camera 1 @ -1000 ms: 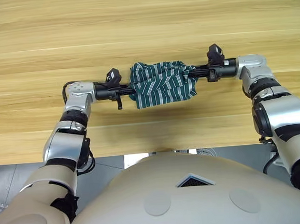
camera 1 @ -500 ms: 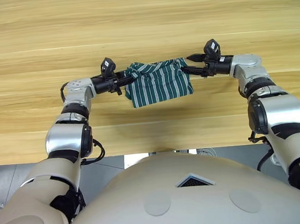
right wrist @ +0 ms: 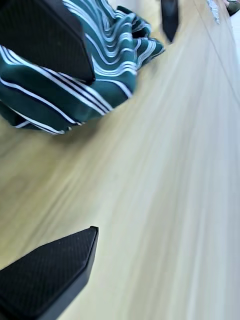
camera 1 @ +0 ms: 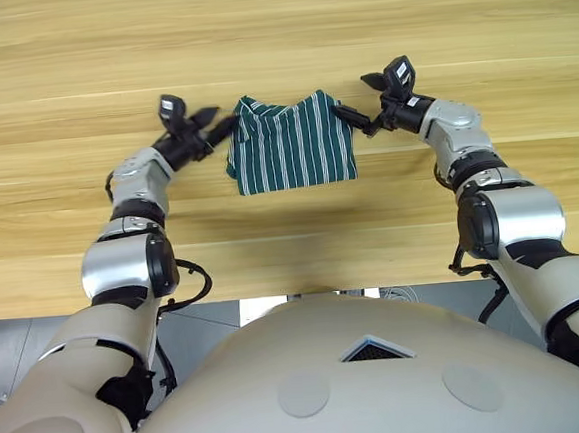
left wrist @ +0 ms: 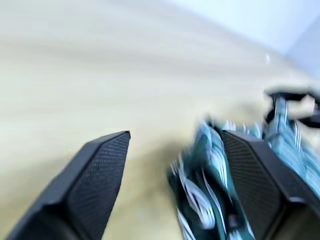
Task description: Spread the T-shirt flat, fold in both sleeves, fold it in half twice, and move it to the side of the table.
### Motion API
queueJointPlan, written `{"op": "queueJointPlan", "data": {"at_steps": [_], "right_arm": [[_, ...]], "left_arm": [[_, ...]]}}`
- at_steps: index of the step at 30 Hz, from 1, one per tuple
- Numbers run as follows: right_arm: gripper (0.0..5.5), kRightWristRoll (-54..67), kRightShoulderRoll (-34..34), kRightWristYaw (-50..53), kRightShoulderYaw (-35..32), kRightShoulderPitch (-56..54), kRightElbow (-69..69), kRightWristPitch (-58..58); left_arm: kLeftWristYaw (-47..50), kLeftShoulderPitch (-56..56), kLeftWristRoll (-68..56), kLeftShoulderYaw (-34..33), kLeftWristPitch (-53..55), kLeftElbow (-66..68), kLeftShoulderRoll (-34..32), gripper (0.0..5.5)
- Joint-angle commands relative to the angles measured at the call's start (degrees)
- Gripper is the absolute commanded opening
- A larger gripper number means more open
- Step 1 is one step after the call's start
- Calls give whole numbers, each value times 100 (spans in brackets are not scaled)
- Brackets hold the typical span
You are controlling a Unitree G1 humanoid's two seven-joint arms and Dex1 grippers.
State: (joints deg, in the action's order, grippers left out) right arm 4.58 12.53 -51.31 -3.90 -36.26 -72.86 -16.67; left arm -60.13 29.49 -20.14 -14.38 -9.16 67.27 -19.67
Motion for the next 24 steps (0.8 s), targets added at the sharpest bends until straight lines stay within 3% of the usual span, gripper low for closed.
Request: {"op": "queueJointPlan", "data": {"at_steps": [1, 9, 12, 18, 24], "right_arm": [[539, 140, 122, -365, -149, 40, 314, -585], [539, 354, -61, -2535, 259, 545, 1201, -2031], [539, 136, -219, -2740, 586, 498, 1198, -2178], [539, -920, -592, -1416, 1317, 5, 365, -1829], [539, -1439, -936, -272, 1520, -393, -230, -841]], "left_arm": [[-534, -390, -473, -428, -99, -747, -157, 328], [-428, -1097, -668, -598, -751, -2117, 126, 328], [-184, -1182, -512, -503, -1220, -2366, 307, 328], [19, -1376, -459, -307, -1559, -2734, 445, 328], [85, -1528, -517, -192, -1548, -2961, 472, 328]]}}
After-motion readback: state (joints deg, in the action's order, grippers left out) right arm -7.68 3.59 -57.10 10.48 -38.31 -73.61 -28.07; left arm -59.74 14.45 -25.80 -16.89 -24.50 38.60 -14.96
